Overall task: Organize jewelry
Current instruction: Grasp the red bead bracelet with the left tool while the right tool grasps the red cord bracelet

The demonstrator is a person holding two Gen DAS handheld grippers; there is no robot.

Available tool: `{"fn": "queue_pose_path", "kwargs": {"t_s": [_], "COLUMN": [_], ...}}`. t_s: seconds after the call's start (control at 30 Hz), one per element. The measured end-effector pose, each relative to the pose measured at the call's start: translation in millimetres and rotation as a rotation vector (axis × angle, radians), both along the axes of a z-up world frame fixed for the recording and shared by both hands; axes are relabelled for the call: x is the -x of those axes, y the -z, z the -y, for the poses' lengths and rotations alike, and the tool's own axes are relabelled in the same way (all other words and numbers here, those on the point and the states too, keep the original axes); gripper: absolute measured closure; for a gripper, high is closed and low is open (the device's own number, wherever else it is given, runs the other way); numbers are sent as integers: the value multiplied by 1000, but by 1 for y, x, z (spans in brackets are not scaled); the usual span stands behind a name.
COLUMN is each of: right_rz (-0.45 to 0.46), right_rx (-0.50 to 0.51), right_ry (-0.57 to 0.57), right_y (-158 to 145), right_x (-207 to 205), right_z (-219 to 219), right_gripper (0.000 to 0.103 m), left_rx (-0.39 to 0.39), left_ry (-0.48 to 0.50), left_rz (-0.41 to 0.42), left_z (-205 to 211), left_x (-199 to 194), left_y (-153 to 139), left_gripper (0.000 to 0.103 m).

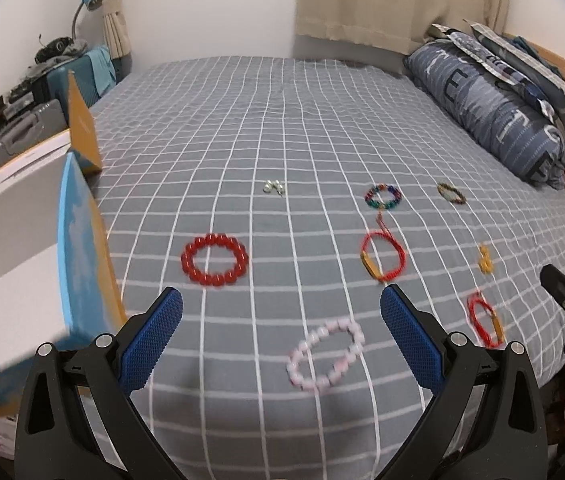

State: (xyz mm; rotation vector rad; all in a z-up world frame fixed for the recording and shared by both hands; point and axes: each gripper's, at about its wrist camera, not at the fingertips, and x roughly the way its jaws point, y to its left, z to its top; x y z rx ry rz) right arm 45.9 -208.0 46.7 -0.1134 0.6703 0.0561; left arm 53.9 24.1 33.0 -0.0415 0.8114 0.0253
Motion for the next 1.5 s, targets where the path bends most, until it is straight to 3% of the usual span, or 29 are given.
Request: {"fn": "queue_pose_path", "kwargs": {"t_s": [0.17,0.27,0.47,0.63,0.87,1.0,1.03,1.2,1.27,1.33,1.5], "right_rz": [-54,-108,-197,-264,-318,-346,-348,-368,-369,-366,-361], "right_rx": [-21,-16,-35,-19,-29,-55,-54,-65,-64,-64,-64], "right_ry": [-58,-99,-155,-156,-129,-134,-135,-124,-126,-126,-113], "right_y": [-3,9,44,81,110,119,121,127,127,125,123], "right_x": [-43,-73,-107,-129,-143,-145,-145,-145,-144,-142,-144], "right_z": [-23,-49,-86,-102,-106,-105,-106,-103,-104,-104,-105], "right_gripper": [6,6,6,6,8,11,18,32,42,58,82], "left_rx": [-10,41,26,29,13,24,26,28,40,45,26], "left_ry": [-18,-20,-88,-143,-125,-118,-124,-130,-130,-126,-93], "left_rz": [-56,-103,-170,-216,-213,-231,-233,-245,-245,-244,-240], "left_z": [-14,-25,-41,-55,-59,-62,-63,-66,-67,-67,-62], "left_x": [-47,-70,-101,-112,-115,-119,-119,-116,-114,-113,-109], "left_y": [3,15,49,80,92,99,101,104,103,102,100], "left_gripper": [6,6,6,6,7,17,19,43,49,54,67]}}
